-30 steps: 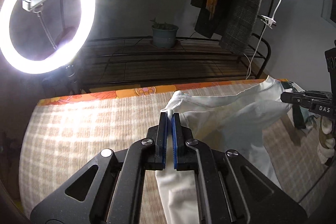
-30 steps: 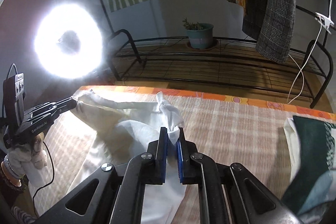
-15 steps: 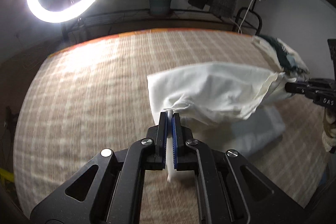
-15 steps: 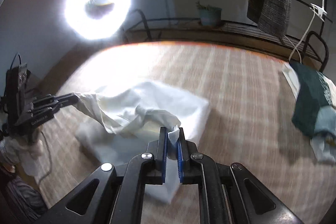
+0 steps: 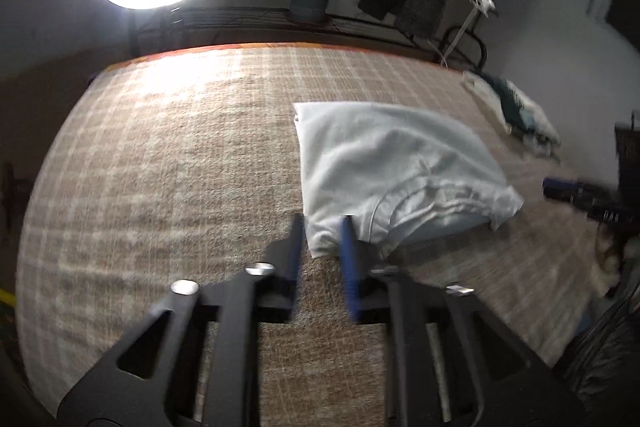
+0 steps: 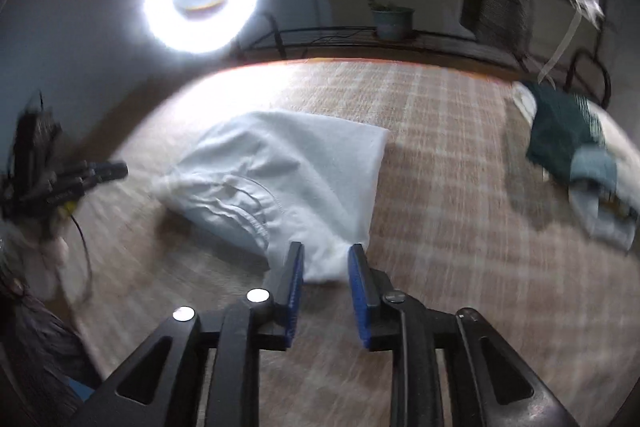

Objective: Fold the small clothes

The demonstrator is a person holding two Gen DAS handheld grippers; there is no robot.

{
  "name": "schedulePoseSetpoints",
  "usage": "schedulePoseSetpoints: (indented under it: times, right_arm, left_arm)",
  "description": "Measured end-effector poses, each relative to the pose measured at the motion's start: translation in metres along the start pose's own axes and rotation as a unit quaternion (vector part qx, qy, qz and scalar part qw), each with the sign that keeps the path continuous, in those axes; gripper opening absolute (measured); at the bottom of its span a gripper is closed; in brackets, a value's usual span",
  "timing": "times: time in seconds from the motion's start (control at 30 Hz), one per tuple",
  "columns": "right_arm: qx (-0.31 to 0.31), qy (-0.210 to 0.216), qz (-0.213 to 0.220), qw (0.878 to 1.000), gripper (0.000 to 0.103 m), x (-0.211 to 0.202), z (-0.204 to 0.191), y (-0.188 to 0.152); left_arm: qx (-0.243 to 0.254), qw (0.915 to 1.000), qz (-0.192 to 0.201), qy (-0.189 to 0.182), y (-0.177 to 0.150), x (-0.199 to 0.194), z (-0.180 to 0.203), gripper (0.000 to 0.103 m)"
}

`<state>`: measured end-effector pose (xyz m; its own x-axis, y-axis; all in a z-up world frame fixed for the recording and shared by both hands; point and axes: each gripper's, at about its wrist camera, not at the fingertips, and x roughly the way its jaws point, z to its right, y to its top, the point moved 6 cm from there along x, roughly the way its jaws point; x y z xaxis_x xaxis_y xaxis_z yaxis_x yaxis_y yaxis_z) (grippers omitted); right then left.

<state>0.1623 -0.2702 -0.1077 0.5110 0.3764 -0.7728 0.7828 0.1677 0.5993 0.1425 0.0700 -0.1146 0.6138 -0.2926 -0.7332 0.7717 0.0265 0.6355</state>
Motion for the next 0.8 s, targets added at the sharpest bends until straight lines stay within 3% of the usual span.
schedulePoseSetpoints:
  times: [0.03, 0.1, 0.23, 0.3, 0.37, 0.4, 0.47, 0.5, 0.53, 0.6, 0.7, 0.8]
  right_arm:
    - [0.02, 0.01, 0.002, 1.0, 0.046, -0.001, 0.003, -0.001]
    - [0.069, 0.028, -0.001, 0.997, 0.053, 0.003, 0.012, -0.003]
    - [0.147, 0.041, -0.034, 0.988, 0.054, 0.029, 0.031, -0.014]
    - [0.186, 0.073, -0.052, 0.978, 0.053, 0.041, 0.037, -0.021]
    - [0.211, 0.101, -0.059, 0.97, 0.05, 0.051, 0.038, -0.023]
    - [0.214, 0.104, -0.061, 0.969, 0.047, 0.055, 0.037, -0.023]
    - [0.214, 0.12, -0.068, 0.967, 0.028, 0.062, 0.031, -0.024]
    - [0.215, 0.129, -0.075, 0.965, 0.013, 0.065, 0.027, -0.025]
    - [0.216, 0.136, -0.075, 0.964, 0.006, 0.065, 0.023, -0.024]
    - [0.217, 0.148, -0.062, 0.963, 0.003, 0.057, 0.017, -0.02]
    - [0.222, 0.186, -0.033, 0.956, 0.002, 0.037, 0.01, -0.012]
    - [0.217, 0.159, -0.055, 0.962, 0.002, 0.045, 0.014, -0.021]
  left_arm:
    - [-0.022, 0.9997, 0.006, -0.003, 0.003, 0.001, -0.006, 0.05]
    - [-0.066, 0.9976, -0.012, -0.013, 0.003, 0.011, -0.018, 0.051]
    - [-0.135, 0.9872, -0.064, -0.055, -0.011, 0.042, -0.025, 0.051]
    - [-0.155, 0.981, -0.089, -0.075, -0.021, 0.056, -0.02, 0.051]
    - [-0.173, 0.9752, -0.108, -0.086, -0.028, 0.069, -0.016, 0.049]
    - [-0.178, 0.9734, -0.112, -0.09, -0.03, 0.073, -0.015, 0.03]
    - [-0.183, 0.9711, -0.124, -0.091, -0.032, 0.08, -0.013, 0.006]
    - [-0.185, 0.9714, -0.119, -0.09, -0.031, 0.078, -0.012, 0.005]
    - [-0.189, 0.9707, -0.116, -0.094, -0.03, 0.076, -0.012, 0.005]
    - [-0.197, 0.969, -0.104, -0.107, -0.025, 0.066, -0.014, 0.004]
    - [-0.185, 0.9726, -0.105, -0.094, -0.026, 0.063, -0.018, 0.003]
    - [-0.172, 0.9746, -0.128, -0.065, -0.04, 0.073, -0.021, 0.0]
